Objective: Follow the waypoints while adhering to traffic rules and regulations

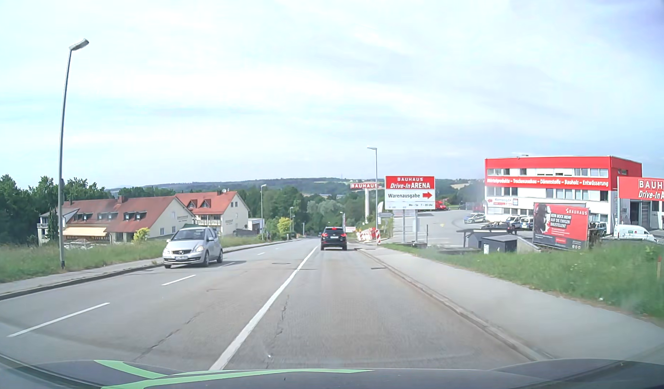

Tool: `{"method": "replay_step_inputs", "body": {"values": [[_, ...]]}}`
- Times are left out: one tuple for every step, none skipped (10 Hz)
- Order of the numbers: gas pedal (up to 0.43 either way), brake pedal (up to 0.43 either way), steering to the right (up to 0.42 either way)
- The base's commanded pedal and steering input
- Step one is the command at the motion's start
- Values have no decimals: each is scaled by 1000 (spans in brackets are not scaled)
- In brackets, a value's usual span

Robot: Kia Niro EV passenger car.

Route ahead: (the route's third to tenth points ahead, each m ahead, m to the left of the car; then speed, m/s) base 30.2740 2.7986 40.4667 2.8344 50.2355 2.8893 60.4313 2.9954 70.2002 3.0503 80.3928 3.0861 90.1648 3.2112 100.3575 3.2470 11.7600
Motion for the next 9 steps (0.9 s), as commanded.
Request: {"method": "replay_step_inputs", "body": {"values": [[0,12,1],[0,18,1],[0,30,1],[0,43,0],[0,49,0],[0,55,0],[0,55,0],[0,55,0],[0,55,0]]}}
